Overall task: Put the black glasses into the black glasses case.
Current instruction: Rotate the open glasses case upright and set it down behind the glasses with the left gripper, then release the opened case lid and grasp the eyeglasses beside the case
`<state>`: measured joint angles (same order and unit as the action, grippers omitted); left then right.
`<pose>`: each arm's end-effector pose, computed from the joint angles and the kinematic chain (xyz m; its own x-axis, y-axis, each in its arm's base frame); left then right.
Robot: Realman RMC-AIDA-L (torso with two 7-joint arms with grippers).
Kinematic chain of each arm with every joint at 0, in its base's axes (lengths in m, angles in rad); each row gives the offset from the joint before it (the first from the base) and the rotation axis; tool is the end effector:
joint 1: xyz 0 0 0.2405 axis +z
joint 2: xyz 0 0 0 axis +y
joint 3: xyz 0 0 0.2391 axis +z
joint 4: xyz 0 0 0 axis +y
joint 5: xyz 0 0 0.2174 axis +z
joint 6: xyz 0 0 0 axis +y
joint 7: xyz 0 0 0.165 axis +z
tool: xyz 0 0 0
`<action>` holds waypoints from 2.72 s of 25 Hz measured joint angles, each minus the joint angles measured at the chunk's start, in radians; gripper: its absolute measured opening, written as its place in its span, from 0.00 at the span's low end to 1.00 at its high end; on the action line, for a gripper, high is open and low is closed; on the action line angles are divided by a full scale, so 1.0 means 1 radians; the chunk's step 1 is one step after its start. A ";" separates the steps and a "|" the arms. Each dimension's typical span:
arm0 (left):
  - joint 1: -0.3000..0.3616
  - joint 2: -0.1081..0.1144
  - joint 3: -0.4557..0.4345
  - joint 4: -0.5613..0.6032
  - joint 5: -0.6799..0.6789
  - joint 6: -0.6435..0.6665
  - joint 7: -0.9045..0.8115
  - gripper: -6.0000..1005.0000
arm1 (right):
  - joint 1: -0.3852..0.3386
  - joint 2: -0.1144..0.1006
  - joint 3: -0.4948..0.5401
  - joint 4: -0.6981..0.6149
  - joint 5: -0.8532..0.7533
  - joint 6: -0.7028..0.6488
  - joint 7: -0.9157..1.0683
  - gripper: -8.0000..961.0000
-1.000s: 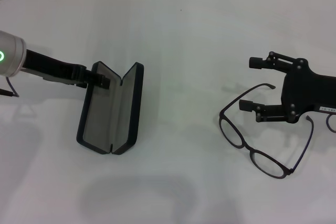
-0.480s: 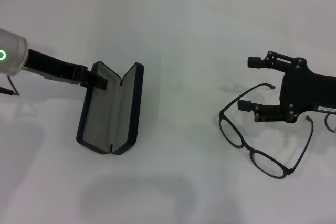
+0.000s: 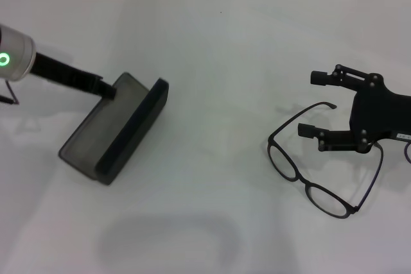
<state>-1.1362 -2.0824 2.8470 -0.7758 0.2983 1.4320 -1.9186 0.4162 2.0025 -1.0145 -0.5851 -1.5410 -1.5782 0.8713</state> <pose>-0.2558 0.4029 0.0211 0.5566 0.8255 0.0933 0.7928 -0.4943 -0.3565 0.2398 0.3159 -0.0018 0.8217 0.1174 -0.5577 -0.1064 -0.9298 -0.3523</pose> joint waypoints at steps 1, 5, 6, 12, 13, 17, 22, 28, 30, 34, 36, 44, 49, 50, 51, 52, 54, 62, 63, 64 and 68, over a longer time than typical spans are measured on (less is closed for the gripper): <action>-0.008 0.001 0.000 0.000 -0.001 -0.001 0.003 0.19 | -0.002 0.000 0.002 0.000 0.000 0.000 0.000 0.93; -0.058 0.004 0.000 -0.002 -0.002 -0.007 0.031 0.17 | -0.007 0.000 0.002 -0.001 0.000 -0.001 -0.005 0.93; -0.072 0.004 0.000 -0.002 0.002 -0.012 0.038 0.16 | -0.008 0.000 0.002 -0.001 0.000 -0.001 -0.010 0.93; -0.189 -0.005 0.002 0.012 0.024 -0.070 0.156 0.15 | -0.009 0.004 0.002 -0.001 0.001 -0.002 -0.038 0.93; -0.221 -0.005 0.002 0.026 0.036 -0.091 0.189 0.15 | -0.009 0.005 0.002 0.000 0.001 -0.002 -0.040 0.93; -0.320 -0.010 0.001 0.129 0.085 -0.205 0.327 0.15 | -0.011 0.006 0.003 0.010 0.001 -0.001 -0.047 0.93; -0.386 -0.020 0.000 0.366 0.153 -0.462 0.430 0.15 | -0.023 0.008 0.006 0.012 0.002 0.000 -0.049 0.93; -0.387 -0.020 -0.002 0.571 0.161 -0.705 0.533 0.15 | -0.036 0.010 0.041 0.014 0.004 -0.002 -0.049 0.93; -0.382 -0.019 -0.003 0.598 0.150 -0.722 0.560 0.13 | -0.039 0.010 0.045 0.015 0.010 -0.002 -0.049 0.93; -0.355 -0.018 -0.003 0.646 0.099 -0.768 0.634 0.10 | -0.040 0.010 0.045 0.016 0.014 -0.003 -0.049 0.93; -0.343 -0.015 -0.003 0.661 0.080 -0.773 0.651 0.08 | -0.039 0.011 0.045 0.016 0.015 -0.003 -0.049 0.93; -0.334 -0.009 -0.003 0.623 0.035 -0.631 0.644 0.05 | -0.038 0.013 0.045 0.022 0.018 -0.003 -0.047 0.93; -0.336 -0.009 -0.003 0.602 0.042 -0.565 0.604 0.06 | -0.034 0.013 0.045 0.040 0.022 -0.003 -0.048 0.93; -0.339 -0.009 -0.003 0.599 0.044 -0.551 0.585 0.08 | -0.035 0.013 0.045 0.040 0.022 -0.003 -0.049 0.93; -0.340 -0.008 -0.003 0.596 0.044 -0.549 0.579 0.09 | -0.036 0.013 0.045 0.041 0.022 -0.003 -0.049 0.93; -0.342 -0.008 -0.003 0.589 0.044 -0.543 0.556 0.11 | -0.037 0.013 0.045 0.042 0.023 -0.003 -0.049 0.93; -0.344 -0.008 -0.003 0.580 0.039 -0.539 0.534 0.14 | -0.039 0.013 0.045 0.042 0.023 -0.003 -0.049 0.93; -0.287 -0.001 -0.003 0.526 -0.303 -0.345 0.574 0.45 | -0.035 0.013 0.045 0.052 0.026 0.003 -0.049 0.93; -0.261 0.002 -0.003 0.516 -0.391 -0.281 0.587 0.48 | -0.033 0.013 0.045 0.053 0.026 0.004 -0.049 0.93; -0.239 0.005 -0.003 0.512 -0.456 -0.228 0.596 0.52 | -0.031 0.012 0.045 0.053 0.026 0.004 -0.049 0.93; -0.095 0.038 -0.004 0.530 -0.767 0.030 0.605 0.62 | -0.028 0.012 0.042 0.054 0.026 0.004 -0.063 0.93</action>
<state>-1.2314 -2.0447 2.8434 -0.2460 -0.4688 1.4617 -1.3138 0.3887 2.0141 -0.9721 -0.5314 -1.5153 -1.5738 0.8080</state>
